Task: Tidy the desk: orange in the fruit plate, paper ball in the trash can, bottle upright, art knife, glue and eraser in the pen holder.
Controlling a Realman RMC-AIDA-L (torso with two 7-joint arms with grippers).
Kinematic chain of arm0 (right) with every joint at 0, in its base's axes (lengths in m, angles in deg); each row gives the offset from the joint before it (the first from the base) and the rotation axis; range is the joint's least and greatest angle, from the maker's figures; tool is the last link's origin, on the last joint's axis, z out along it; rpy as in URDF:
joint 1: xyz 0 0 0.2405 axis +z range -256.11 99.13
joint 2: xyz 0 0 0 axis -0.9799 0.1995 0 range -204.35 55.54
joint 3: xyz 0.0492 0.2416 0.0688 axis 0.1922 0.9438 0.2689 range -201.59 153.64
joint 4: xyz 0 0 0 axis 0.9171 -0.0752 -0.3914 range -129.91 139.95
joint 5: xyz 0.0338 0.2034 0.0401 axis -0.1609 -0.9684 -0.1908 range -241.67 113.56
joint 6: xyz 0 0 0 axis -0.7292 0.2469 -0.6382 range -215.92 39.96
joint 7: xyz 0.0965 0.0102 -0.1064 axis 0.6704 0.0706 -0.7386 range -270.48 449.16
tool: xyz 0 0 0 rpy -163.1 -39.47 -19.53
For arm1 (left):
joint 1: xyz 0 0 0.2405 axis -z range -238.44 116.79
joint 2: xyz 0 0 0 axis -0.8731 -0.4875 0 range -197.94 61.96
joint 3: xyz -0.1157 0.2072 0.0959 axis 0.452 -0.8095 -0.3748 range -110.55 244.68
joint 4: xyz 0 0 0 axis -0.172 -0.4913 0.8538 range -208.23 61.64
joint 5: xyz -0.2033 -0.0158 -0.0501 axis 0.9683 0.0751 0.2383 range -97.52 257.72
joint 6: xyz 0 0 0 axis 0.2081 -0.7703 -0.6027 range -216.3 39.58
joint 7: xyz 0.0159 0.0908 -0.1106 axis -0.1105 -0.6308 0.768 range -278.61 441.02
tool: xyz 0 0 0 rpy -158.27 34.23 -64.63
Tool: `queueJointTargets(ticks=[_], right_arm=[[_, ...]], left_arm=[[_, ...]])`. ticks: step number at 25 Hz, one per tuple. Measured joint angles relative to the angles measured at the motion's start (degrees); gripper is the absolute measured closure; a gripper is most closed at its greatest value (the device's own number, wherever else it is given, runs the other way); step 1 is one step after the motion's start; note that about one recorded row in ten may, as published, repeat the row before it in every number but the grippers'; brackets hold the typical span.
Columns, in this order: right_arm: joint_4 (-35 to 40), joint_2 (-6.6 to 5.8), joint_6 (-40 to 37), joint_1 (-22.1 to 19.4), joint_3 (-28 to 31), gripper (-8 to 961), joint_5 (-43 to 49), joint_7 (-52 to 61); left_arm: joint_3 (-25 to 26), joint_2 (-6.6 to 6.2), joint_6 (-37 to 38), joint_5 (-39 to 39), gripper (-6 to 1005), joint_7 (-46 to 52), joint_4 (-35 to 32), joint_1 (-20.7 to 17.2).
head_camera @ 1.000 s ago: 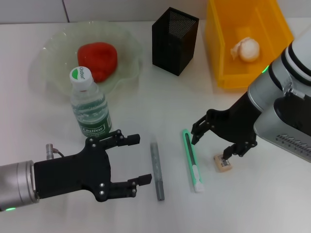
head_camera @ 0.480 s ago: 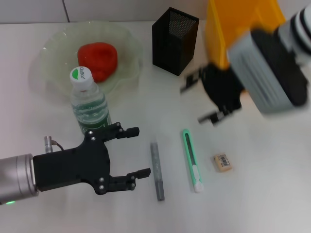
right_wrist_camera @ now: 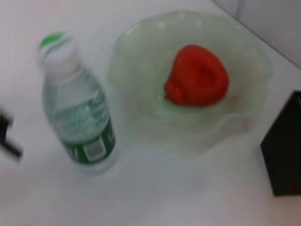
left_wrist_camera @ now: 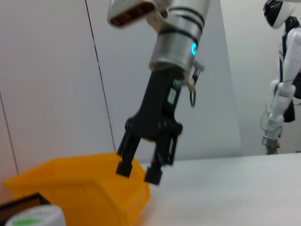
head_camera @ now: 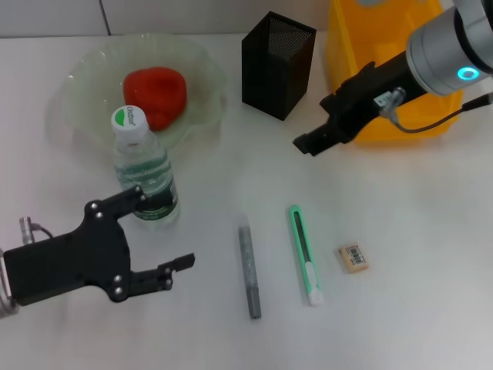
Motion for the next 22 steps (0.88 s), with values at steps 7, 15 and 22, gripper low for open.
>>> queueJointTargets(ticks=[7,15,22], right_arm=[[-4.6,0.22,-2.9,4.8,-1.6,185,-0.1,11.1],[-8.1,0.22,-6.7,7.5,-8.7,185,3.2,16.9],[-16.9,0.30,-4.6,12.5,-10.2,186,3.7,19.7]], left_arm=[[1.1,-0.93,-0.1,-2.1,188,4.5,-1.2,-0.4],[1.2,0.35,2.8,-5.5,187,7.8,-2.7,-1.8],[0.7,1.24,1.7,-7.1,187,8.4,-1.2,0.4]])
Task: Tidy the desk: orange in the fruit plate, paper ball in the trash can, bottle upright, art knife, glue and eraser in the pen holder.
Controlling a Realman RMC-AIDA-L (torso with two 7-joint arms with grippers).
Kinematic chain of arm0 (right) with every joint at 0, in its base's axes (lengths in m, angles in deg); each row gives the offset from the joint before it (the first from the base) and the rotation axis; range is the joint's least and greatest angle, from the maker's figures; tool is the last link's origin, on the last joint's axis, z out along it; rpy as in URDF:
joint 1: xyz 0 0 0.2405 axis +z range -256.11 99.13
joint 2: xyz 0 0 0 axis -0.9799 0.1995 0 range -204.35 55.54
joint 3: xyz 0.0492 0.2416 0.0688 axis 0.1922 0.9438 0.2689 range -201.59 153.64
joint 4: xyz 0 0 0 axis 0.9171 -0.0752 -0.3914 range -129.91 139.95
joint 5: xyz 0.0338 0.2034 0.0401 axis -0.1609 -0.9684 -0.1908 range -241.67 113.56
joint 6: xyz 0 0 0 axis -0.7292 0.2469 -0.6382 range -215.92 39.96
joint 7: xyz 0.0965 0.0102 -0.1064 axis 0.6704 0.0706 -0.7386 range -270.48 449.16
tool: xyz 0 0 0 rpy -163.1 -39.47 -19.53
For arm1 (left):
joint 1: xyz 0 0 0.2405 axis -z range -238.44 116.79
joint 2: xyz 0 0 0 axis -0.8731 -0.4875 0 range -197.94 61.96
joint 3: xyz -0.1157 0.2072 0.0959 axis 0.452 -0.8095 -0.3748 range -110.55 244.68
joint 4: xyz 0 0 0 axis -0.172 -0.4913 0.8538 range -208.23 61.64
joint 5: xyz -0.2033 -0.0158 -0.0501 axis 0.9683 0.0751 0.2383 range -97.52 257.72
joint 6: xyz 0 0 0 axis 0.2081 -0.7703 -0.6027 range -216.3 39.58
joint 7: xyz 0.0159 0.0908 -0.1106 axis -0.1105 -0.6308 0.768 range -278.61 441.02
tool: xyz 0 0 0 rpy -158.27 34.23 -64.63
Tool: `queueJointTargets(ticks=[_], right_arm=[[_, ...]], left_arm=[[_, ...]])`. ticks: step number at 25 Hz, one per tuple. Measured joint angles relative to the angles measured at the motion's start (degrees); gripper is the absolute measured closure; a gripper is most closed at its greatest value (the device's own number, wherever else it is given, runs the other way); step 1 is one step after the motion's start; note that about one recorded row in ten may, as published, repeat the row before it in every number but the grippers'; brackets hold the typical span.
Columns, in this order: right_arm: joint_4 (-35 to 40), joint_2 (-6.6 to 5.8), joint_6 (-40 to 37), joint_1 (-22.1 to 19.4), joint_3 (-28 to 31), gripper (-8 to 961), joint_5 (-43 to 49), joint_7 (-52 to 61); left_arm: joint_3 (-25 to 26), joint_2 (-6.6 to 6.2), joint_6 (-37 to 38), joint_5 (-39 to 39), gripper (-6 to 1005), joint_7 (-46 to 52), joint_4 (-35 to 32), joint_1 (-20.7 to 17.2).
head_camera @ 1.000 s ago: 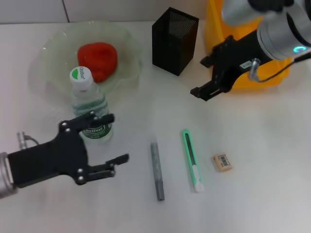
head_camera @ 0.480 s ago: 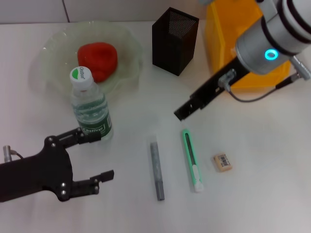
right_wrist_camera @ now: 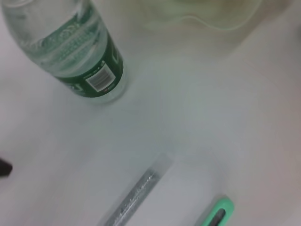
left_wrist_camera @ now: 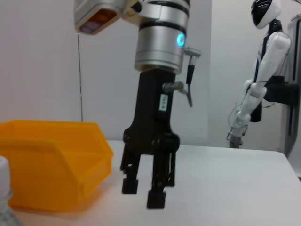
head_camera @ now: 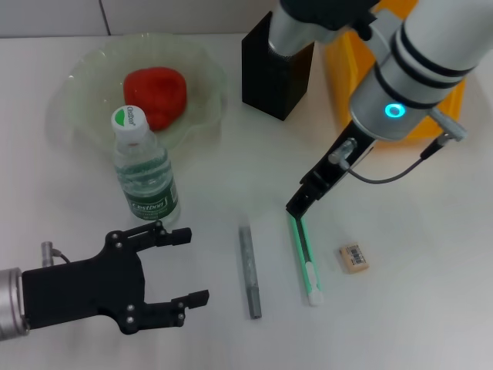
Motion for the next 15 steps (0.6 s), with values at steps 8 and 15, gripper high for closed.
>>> queueJointTargets(ticks=[8,15], right_arm=[[-10.7,0.29,2.6,5.2,-1.1,186,-2.0,2.0],[-17.4,0.29,5.7,7.8,-2.1,186,-2.1,2.0]], left_arm=[[0.1,-0.05,-0.8,-1.2,187,0.0,1.1,1.3],[0.0,-0.06,-0.8,-1.4,189,-0.4,1.1,1.3]])
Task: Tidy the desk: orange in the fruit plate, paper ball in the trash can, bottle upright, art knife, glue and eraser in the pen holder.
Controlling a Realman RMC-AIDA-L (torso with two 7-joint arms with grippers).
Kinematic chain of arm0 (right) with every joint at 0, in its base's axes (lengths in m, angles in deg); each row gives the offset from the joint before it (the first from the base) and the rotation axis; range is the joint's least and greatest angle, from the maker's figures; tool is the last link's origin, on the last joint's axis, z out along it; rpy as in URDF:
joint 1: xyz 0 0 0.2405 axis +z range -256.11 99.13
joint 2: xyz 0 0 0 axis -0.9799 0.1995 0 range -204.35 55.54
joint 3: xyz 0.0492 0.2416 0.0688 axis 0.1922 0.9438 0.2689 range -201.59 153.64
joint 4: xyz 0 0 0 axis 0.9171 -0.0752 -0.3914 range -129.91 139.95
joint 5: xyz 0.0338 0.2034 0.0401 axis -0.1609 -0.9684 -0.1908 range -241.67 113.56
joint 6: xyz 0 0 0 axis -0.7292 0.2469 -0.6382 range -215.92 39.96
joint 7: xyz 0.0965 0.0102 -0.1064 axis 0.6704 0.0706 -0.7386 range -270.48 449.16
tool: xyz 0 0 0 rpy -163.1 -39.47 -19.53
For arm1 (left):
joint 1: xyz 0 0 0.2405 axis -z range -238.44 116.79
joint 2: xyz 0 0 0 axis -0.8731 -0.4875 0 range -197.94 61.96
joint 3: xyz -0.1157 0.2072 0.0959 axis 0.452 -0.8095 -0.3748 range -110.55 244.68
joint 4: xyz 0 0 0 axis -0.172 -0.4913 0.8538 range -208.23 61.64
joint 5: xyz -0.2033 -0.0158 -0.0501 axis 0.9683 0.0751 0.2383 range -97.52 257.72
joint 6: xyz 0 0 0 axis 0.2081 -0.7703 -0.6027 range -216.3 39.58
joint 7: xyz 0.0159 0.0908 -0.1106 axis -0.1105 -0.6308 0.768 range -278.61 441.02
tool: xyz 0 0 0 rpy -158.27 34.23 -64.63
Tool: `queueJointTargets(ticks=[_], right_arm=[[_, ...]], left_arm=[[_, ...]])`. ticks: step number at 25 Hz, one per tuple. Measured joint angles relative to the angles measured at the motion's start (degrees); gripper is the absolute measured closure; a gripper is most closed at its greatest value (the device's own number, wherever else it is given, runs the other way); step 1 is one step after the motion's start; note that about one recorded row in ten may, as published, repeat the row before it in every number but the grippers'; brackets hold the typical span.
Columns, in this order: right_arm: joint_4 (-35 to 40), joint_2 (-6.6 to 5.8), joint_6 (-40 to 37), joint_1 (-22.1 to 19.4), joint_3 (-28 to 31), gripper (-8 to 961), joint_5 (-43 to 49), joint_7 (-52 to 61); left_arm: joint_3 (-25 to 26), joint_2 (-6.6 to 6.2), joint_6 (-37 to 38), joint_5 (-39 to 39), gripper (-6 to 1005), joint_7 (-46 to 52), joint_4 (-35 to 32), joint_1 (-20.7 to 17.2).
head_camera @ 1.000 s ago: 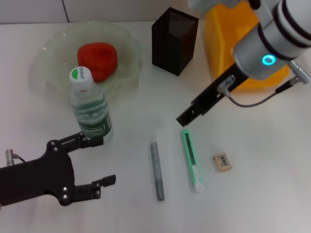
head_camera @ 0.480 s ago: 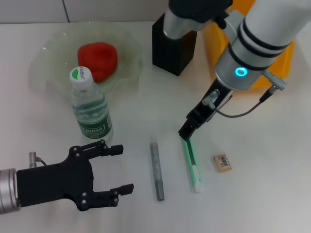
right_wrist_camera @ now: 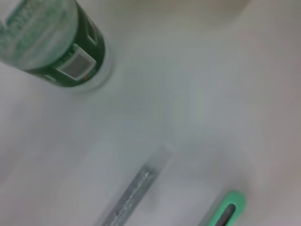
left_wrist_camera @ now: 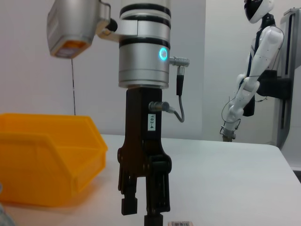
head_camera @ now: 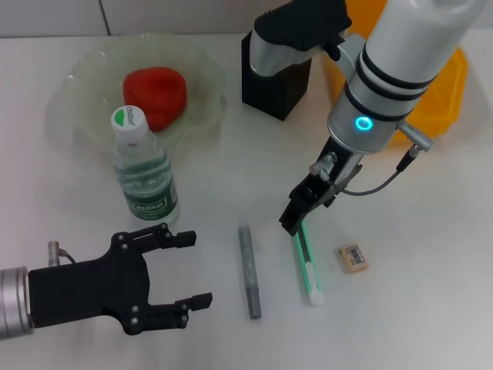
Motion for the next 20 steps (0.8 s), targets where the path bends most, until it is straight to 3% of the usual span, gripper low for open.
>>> queueJointTargets(ticks=[20], right_arm=[[-6.0,-0.01,4.8,1.5,-5.8,187,-5.6,0.0]], left_arm=[[-0.1,-0.13,0.4,-0.5,194,-0.1,-0.2,0.2]])
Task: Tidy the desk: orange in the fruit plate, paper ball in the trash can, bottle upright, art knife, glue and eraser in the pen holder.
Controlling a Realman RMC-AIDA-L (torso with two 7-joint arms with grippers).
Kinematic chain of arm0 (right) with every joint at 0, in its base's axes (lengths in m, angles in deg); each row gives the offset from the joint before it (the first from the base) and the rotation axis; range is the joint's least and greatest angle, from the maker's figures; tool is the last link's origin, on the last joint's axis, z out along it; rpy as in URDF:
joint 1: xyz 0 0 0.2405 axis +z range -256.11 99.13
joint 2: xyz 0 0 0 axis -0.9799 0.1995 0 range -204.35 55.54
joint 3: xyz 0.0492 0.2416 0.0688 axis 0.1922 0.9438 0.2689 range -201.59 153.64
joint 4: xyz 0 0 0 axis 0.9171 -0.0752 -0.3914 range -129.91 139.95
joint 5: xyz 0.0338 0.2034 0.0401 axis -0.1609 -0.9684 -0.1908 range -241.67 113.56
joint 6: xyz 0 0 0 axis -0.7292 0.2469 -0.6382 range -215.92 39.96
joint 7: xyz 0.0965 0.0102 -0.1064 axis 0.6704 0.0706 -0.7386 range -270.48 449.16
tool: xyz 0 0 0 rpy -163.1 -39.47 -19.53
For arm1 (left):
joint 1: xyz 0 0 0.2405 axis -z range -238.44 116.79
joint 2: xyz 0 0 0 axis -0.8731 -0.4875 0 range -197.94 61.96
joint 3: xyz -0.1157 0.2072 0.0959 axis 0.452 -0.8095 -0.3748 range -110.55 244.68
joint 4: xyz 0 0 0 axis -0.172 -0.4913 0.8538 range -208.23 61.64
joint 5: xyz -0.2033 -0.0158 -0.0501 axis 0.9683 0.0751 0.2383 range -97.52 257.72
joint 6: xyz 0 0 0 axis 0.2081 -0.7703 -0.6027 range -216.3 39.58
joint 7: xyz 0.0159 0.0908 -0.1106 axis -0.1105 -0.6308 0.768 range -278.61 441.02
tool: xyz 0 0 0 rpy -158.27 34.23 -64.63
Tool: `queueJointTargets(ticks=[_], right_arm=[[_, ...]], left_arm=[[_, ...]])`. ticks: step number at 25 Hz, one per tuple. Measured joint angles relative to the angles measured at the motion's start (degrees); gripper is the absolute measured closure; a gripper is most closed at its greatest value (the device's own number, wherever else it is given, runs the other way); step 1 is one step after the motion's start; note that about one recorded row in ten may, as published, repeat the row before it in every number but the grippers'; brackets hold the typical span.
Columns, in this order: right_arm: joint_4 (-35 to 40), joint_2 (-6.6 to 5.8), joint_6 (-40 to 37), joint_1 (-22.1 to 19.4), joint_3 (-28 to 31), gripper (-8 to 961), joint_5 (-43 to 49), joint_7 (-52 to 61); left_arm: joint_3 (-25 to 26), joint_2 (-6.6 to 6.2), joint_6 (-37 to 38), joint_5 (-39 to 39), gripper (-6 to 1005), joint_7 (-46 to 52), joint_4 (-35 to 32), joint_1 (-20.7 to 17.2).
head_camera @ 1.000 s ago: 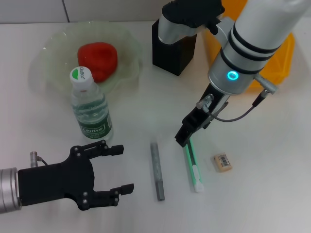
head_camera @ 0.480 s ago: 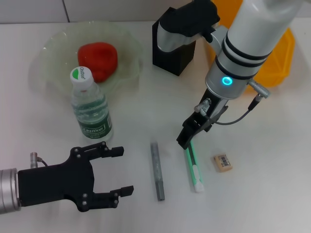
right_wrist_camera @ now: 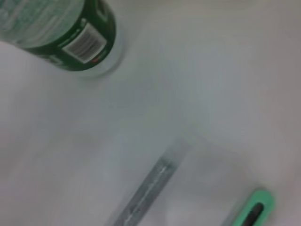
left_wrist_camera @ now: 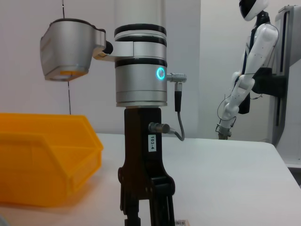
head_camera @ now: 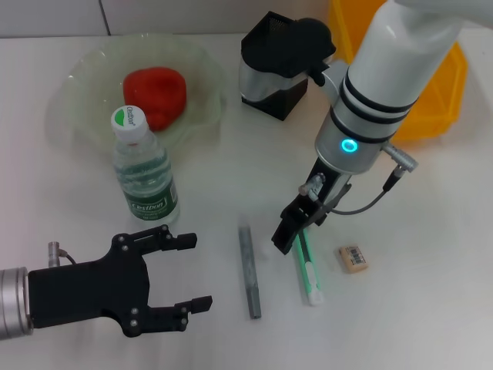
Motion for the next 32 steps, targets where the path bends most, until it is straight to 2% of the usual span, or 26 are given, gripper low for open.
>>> queueJointTargets(ticks=[12,18,23,32], right_arm=[[-0.1,0.00,-1.2,0.1,-2.2,188,-1.5,0.1],[-1.9,0.00,-1.3,0.3,-2.3,230,-1.2,0.1],[-2.3,0.00,-0.7,0.3,-2.3,453,-1.4,0.1],[-2.3,0.00,-0.5,0.6,-1.9,456,-1.5,0.1]], left_arm=[[0.0,-0.15,0.1,0.0,197,0.0,0.0,-0.5],[0.0,-0.17,0.1,-0.1,198,0.0,0.1,-0.4],[0.0,-0.16,0.0,-0.5,200,0.0,0.1,-0.2],[0.0,-0.04,-0.1,-0.6,202,0.0,0.1,-0.1]])
